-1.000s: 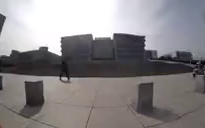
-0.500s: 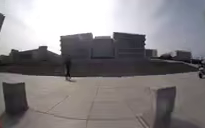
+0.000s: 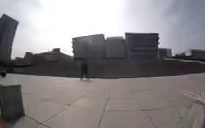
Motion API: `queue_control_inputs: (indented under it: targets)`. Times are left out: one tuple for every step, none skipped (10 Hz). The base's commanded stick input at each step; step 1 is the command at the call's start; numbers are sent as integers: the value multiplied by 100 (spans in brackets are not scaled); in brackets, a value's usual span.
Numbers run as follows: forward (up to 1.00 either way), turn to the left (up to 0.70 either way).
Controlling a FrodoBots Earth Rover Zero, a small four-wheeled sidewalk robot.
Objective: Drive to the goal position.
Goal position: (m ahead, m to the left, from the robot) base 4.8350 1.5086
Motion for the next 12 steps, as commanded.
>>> queue_control_inputs:
  targets:
    - [100, 40]
    - [100, 38]
    - [100, 20]
    - [100, 3]
    - [100, 0]
    - [100, 0]
    - [100, 0]
    - [100, 0]
    - [100, 0]
    - [100, 0]
    - [100, 0]
    - [100, 0]
